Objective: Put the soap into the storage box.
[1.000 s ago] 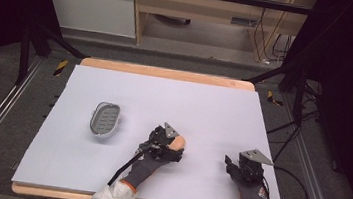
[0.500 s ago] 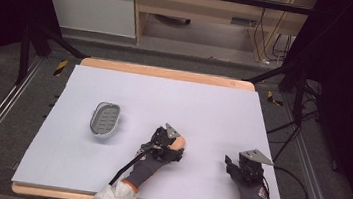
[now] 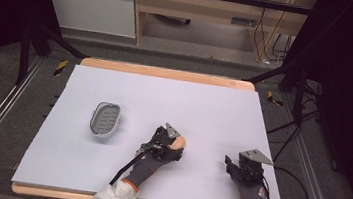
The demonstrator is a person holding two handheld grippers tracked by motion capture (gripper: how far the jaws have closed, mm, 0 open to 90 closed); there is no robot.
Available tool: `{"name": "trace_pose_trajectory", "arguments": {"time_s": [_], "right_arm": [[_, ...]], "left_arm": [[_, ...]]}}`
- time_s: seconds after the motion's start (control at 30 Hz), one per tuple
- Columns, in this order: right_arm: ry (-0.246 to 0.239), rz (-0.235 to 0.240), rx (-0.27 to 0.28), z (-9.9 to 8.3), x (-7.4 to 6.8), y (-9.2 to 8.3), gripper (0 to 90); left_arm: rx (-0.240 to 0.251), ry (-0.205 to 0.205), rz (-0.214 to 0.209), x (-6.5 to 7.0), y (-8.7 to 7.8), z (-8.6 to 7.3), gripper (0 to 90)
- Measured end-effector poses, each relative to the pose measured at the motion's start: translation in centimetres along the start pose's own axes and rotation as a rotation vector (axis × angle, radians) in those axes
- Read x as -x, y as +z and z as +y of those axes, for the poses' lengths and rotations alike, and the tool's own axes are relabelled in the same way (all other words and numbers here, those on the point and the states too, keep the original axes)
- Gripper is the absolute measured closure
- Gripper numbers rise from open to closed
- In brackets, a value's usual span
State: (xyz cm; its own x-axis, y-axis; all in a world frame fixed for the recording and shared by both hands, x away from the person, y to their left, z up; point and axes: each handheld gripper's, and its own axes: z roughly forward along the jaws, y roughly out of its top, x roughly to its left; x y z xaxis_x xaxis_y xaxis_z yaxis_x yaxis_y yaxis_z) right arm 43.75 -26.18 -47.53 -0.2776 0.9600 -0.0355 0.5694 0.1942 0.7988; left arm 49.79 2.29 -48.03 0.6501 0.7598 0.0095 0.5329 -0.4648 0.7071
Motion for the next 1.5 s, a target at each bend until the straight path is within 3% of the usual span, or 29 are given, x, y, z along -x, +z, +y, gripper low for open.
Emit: {"name": "trace_pose_trajectory", "arguments": {"time_s": [0.37,0.8,1.5], "right_arm": [[0.001,0.002,0.002,0.0,0.0,0.0,44.7],[0.004,0.003,0.001,0.0,0.0,-0.1,44.7],[0.004,0.0,0.004,0.0,0.0,-0.1,44.6]], "left_arm": [[0.001,0.0,-0.007,-0.1,-0.6,0.1,31.4],[0.03,0.01,-0.02,-0.5,-2.9,0.6,31.5],[0.072,0.012,0.0,-1.9,-6.1,0.8,31.6]]}}
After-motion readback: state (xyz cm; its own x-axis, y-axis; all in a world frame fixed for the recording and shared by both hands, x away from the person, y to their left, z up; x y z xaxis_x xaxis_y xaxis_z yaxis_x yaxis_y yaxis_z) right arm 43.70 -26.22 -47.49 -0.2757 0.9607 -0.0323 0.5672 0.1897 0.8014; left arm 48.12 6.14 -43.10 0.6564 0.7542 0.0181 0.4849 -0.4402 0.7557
